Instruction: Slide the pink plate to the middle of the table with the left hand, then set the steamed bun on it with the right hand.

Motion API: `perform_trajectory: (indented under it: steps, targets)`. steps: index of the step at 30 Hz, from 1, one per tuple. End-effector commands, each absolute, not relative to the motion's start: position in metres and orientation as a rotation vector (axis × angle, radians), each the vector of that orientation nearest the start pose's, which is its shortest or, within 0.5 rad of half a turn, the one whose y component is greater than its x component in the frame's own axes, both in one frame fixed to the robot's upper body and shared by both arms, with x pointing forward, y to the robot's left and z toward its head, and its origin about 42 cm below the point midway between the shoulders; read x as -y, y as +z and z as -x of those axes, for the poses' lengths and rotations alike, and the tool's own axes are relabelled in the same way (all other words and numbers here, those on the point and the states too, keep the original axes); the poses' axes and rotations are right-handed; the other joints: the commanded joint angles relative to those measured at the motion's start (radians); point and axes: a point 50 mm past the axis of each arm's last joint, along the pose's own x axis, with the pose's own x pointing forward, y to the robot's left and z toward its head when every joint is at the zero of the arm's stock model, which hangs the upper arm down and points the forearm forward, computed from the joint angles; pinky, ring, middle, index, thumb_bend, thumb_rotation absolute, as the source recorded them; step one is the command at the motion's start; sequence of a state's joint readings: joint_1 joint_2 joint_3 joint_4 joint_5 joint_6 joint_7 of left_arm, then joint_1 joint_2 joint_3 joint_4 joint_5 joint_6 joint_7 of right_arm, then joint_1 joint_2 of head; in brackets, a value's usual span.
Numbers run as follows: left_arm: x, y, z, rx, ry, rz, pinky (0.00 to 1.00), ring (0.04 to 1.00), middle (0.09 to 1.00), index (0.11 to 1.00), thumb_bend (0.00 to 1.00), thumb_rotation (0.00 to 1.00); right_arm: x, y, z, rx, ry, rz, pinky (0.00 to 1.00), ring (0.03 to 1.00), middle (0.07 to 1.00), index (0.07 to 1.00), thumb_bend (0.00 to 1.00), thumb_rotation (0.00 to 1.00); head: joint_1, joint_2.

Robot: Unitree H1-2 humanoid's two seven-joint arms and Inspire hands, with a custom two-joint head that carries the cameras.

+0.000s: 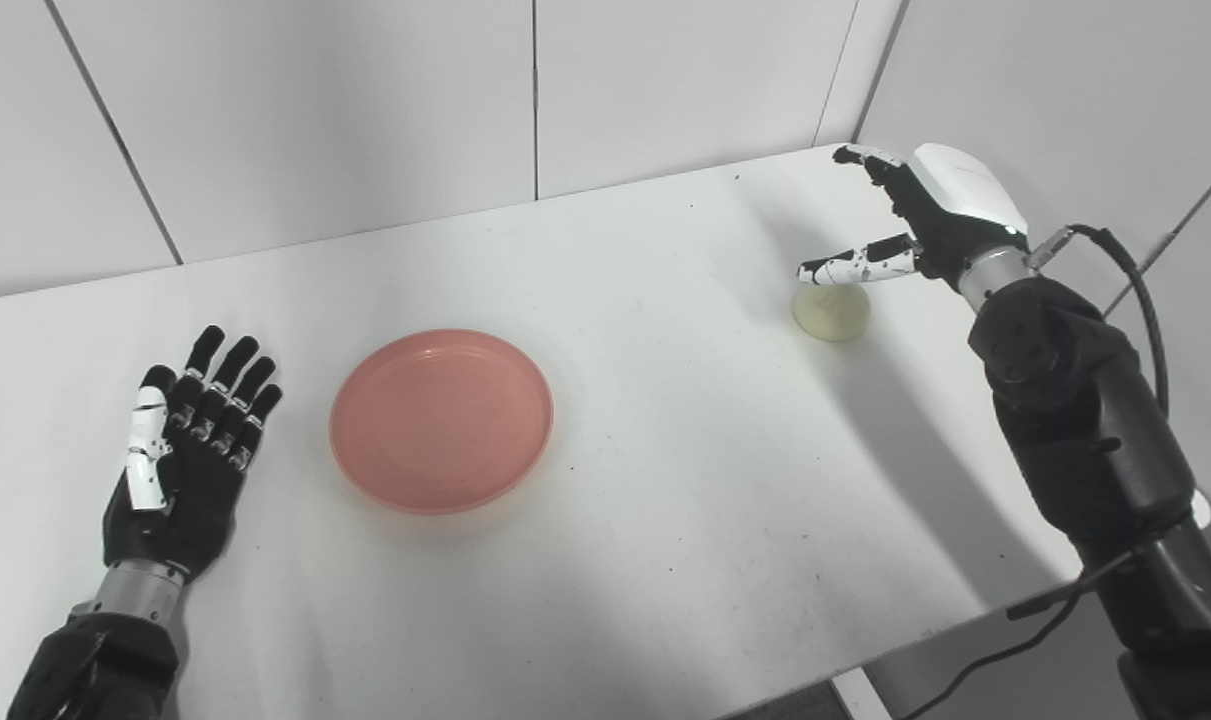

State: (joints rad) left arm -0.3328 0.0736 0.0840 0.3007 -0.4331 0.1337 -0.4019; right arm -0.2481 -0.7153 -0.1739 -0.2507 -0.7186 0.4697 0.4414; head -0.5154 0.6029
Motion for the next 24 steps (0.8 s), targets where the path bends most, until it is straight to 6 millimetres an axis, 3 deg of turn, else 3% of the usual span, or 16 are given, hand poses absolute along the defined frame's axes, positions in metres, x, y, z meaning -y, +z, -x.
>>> perform_trajectory:
  steps: [1, 4, 8, 24]
  targets:
    - [-0.226, 0.091, -0.373, -0.171, -0.361, 0.393, 1.00, 0.968, 0.964, 0.976, 0.45, 1.00, 0.439, 0.333, -0.329, -0.116, -0.307, 1.325, 0.76, 0.883, 0.918, 0.871, 0.90, 0.48, -0.001, 0.001]
    - [-0.228, 0.091, -0.373, -0.174, -0.357, 0.389, 1.00, 0.963, 0.961, 0.974, 0.44, 1.00, 0.444, 0.328, -0.331, -0.163, -0.301, 1.323, 0.76, 0.876, 0.906, 0.864, 0.90, 0.48, -0.005, 0.004]
    - [-0.230, 0.092, -0.373, -0.174, -0.359, 0.391, 1.00, 0.965, 0.962, 0.973, 0.44, 1.00, 0.451, 0.321, -0.337, -0.218, -0.304, 1.353, 0.68, 0.814, 0.861, 0.862, 0.88, 0.45, -0.012, 0.006]
    - [-0.234, 0.093, -0.373, -0.180, -0.356, 0.399, 1.00, 0.966, 0.955, 0.962, 0.43, 1.00, 0.462, 0.297, -0.357, -0.311, -0.269, 1.351, 0.68, 0.827, 0.870, 0.842, 0.89, 0.47, -0.022, 0.017]
